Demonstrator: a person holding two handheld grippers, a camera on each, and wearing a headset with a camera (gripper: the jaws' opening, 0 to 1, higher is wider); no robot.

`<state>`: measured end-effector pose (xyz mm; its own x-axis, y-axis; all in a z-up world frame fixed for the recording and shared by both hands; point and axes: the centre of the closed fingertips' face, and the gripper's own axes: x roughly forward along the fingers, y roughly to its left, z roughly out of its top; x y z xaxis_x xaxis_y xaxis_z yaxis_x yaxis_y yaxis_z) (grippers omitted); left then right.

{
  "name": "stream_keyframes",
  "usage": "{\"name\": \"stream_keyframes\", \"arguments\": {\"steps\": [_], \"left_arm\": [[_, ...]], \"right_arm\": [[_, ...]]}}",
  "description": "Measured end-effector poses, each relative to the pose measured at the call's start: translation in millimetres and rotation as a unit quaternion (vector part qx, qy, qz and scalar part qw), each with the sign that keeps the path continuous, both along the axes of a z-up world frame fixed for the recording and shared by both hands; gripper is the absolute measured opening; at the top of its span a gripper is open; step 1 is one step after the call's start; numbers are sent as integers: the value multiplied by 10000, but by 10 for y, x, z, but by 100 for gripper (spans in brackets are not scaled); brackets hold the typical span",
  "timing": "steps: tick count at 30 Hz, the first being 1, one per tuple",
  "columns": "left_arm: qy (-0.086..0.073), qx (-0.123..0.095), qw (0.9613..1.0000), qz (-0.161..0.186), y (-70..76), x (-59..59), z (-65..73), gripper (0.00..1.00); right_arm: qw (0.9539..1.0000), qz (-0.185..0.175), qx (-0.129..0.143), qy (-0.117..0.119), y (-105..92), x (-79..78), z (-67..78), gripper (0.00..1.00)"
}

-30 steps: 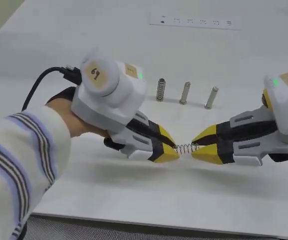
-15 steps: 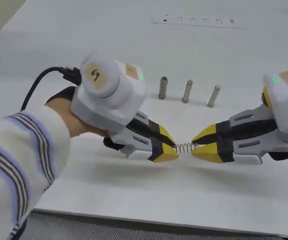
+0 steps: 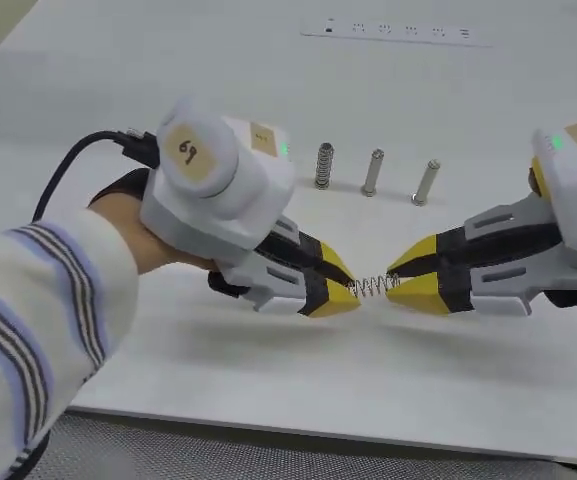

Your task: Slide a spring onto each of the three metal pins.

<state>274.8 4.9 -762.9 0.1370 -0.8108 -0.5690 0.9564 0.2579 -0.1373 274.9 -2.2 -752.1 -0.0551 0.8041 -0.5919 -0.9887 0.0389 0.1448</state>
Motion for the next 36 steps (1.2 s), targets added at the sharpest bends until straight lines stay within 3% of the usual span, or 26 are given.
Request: {"name": "stream_keyframes", "arguments": {"steps": [8, 13, 21, 32, 33, 34, 35, 36], "left_arm": [[-63, -69, 10000, 29, -46, -10, -15, 2], [-33, -248, 9997, 78, -73, -22, -1, 2], [-144, -332, 9993, -27, -118, -45, 5, 2], [-158, -458, 9988, -119, -180, -93, 5, 2], [-204, -454, 9987, -143, -184, -94, 5, 2], [-356, -302, 9988, -154, -155, -66, -29, 2], [-413, -438, 9980, -189, -189, -66, 2, 2], [-253, -451, 9985, -179, -191, -102, 5, 2]], "right_arm": [[9995, 226, -186, -126, -28, -16, 24, 9], [9990, 334, -252, -143, -49, -22, 52, 8], [9977, 516, -399, -194, -58, -34, 97, 8], [9945, 763, -653, -291, -57, -85, 160, 8], [9942, 793, -668, -300, -57, -93, 170, 8], [9941, 825, -647, -266, -53, -111, 191, 8], [9944, 818, -616, -269, -31, -125, 218, 7], [9938, 844, -645, -315, -26, -121, 227, 8]]}}
